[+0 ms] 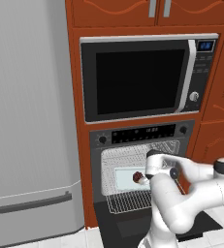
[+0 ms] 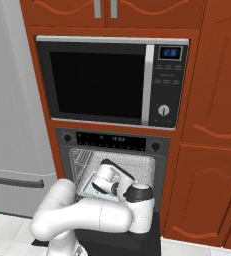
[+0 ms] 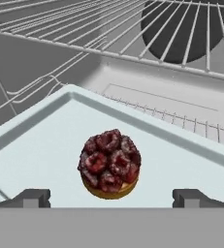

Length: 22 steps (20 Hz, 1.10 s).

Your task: Take the baked cake out of the oven and place it on the plate for cooling. Then close the oven door.

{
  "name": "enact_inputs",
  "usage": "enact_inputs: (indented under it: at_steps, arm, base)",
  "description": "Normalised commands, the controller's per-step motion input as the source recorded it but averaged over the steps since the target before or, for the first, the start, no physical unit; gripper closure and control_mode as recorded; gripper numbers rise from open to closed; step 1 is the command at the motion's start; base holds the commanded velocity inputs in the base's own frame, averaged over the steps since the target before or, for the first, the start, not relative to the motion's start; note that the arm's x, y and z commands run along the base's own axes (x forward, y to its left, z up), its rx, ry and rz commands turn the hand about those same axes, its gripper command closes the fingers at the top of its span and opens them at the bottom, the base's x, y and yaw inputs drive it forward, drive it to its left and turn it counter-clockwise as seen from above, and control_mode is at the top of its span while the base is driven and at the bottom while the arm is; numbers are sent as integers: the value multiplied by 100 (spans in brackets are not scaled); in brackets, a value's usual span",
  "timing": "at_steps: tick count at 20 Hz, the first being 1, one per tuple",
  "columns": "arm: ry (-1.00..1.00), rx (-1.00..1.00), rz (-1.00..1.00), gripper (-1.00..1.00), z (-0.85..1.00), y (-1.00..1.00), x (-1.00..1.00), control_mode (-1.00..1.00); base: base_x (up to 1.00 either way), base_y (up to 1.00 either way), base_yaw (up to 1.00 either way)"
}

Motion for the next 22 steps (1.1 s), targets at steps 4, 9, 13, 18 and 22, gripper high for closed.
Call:
enact_inputs:
  at_steps: [4,9,13,18,22]
  arm:
    - [0,0,0,-100,-23,9,0,-100]
    - [0,0,0,-100,-18,0,5,-100]
    - [0,0,0,-100,-6,0,18,-100]
    - [0,0,0,-100,-2,1,17,-100]
    - [0,0,0,-100,-5,6,12,-100]
  base:
    - [0,0,0]
    - [0,0,0]
    - [0,0,0]
    - [0,0,0]
    - [0,0,0]
